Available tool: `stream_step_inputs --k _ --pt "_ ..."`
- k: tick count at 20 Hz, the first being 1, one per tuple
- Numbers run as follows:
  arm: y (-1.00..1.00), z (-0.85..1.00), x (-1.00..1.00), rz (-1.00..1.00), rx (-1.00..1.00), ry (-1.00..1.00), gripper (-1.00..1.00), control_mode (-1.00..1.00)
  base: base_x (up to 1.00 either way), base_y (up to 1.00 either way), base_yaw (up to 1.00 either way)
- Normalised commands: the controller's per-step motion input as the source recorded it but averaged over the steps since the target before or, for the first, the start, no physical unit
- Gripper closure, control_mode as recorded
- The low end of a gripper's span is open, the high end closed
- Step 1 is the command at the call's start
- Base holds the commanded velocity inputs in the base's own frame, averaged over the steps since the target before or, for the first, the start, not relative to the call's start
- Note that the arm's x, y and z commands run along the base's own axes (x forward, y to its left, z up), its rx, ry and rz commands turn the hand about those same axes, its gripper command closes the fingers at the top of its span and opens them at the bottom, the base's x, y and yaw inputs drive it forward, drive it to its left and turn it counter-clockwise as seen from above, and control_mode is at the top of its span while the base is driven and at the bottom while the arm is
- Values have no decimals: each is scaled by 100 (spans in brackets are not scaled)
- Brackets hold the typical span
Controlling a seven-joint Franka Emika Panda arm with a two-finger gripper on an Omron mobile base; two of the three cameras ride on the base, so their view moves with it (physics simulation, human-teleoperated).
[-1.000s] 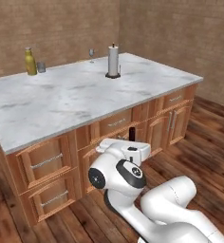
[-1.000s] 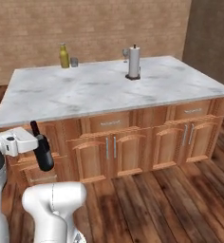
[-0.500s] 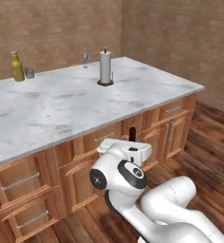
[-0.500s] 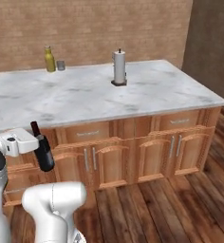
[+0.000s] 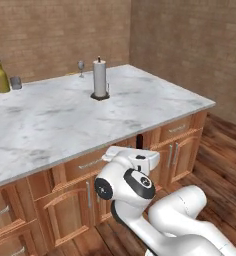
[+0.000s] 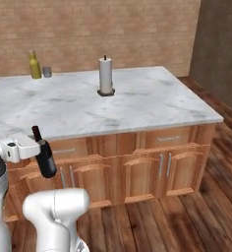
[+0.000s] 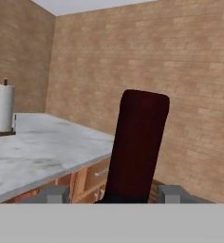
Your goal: There is a wine glass and glass cup on the dining counter. Place the wine bottle next to the wine glass and the juice bottle next to the glass cup.
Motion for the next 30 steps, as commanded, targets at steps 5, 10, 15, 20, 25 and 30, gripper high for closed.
stream_step_inputs --k 5,10,15,20,25,30 --pt "0 0 0 0 0 0 100 100 64 -54 13" --pt "0 0 0 0 0 0 100 100 58 -53 16" --pt "0 0 0 0 0 0 100 100 49 -54 17" --pt "0 0 0 0 0 0 100 100 51 -55 14" --pt "0 0 0 0 0 0 100 100 50 -55 14" --pt "0 0 0 0 0 0 100 100 49 -56 14"
